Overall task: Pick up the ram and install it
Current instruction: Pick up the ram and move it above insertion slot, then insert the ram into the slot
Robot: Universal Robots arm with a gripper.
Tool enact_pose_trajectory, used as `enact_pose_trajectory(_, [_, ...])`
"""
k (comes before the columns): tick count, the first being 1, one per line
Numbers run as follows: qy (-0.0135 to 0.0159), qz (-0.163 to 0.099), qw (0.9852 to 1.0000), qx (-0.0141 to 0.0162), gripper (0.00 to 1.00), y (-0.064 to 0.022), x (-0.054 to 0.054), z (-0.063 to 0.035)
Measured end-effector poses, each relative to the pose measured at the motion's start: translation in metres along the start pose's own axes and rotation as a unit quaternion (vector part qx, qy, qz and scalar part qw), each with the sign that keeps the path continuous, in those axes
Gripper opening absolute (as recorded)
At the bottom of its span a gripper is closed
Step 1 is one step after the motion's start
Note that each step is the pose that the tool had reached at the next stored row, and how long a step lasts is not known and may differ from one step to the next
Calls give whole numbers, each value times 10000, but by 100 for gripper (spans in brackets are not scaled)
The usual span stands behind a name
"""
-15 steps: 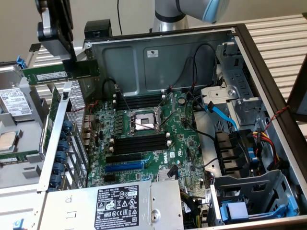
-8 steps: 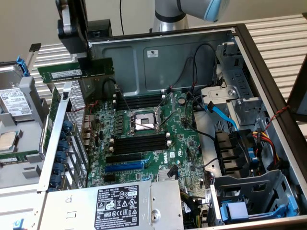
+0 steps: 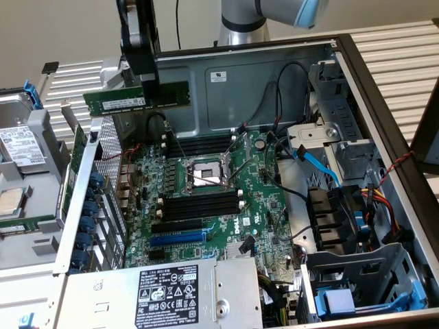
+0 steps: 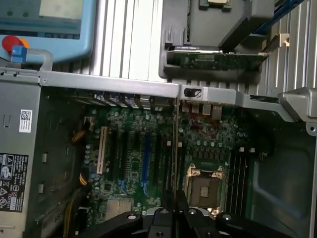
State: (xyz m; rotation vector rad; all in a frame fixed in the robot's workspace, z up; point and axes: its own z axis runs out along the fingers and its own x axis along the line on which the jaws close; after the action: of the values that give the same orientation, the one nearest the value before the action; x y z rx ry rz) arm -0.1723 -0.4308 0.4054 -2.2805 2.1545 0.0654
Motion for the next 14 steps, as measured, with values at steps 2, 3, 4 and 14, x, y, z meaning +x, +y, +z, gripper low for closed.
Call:
enact_pose_trajectory(2, [0,0,10000,0,13,-91,-9,14])
enact_pose_trajectory(3, [0,0,10000,0,13,-139,-17,23])
enact_pose_trajectory(4, [0,0,10000,0,13,-185,-25,33])
enact_pose_trajectory(14, [-11,-1,10000,1,13,-597,-129,179])
